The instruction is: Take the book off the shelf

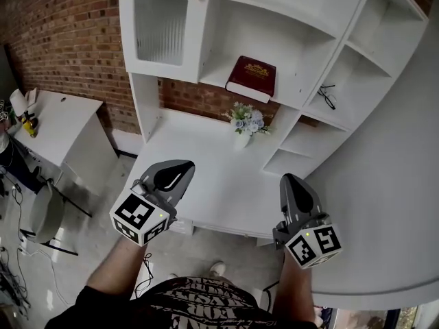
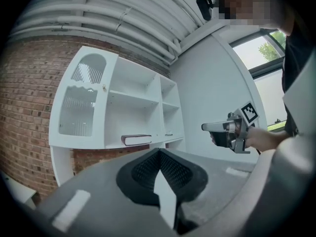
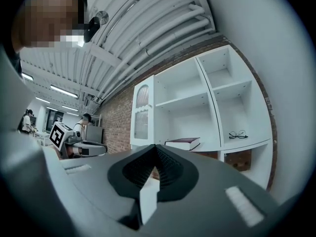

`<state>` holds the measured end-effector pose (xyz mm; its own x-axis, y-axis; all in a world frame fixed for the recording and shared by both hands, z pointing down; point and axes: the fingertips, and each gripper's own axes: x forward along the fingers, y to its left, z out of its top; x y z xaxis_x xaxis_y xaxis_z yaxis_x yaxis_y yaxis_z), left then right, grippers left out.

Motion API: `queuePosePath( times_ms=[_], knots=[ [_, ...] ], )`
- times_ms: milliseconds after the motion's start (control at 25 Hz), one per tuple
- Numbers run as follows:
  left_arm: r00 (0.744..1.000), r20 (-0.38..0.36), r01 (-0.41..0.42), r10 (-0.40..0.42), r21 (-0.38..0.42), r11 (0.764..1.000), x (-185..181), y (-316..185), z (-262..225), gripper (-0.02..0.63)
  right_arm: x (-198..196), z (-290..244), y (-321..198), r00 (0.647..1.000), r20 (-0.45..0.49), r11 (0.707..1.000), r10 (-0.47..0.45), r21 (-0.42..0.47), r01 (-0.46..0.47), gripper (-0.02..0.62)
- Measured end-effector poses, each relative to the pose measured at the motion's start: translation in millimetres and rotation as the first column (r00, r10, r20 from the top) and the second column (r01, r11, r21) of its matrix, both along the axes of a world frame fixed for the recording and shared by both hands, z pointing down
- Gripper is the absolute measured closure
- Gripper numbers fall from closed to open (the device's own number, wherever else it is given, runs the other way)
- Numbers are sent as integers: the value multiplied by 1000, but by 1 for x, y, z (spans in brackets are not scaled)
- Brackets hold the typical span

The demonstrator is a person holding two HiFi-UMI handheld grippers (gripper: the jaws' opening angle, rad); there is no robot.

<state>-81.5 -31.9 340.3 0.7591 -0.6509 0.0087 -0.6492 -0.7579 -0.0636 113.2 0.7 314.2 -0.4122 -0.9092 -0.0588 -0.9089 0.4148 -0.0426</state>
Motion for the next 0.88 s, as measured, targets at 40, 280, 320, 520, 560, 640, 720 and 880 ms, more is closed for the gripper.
queuePosePath(
  times_ms=[40,280,320,520,560,640,720,880],
  knots=[
    [1000,1,8,-8,2,1000,5,-5,-1,604,5,-2,-5,1000,2,1000,-8,6,8,571],
    [1000,-11,30,-29,13,999,37,-33,-12,604,31,-7,-36,999,-6,999,-46,18,46,571],
    [999,-11,37,-37,15,999,41,-37,-14,604,36,-8,-41,999,-6,998,-54,18,54,571],
    [997,-10,75,-74,27,997,62,-56,-21,605,60,-12,-61,996,-7,996,-92,21,92,571],
    [997,-9,82,-82,29,996,67,-59,-22,606,64,-12,-65,995,-7,995,-99,22,99,571],
    [995,-5,95,-95,31,995,75,-64,-23,604,73,-12,-72,993,-5,993,-115,24,115,571],
    [994,2,108,-108,32,994,82,-68,-23,604,80,-12,-79,991,-2,991,-131,25,131,571],
    [990,14,137,-138,28,990,92,-73,-22,606,92,-9,-90,987,11,987,-158,19,158,571]
  ],
)
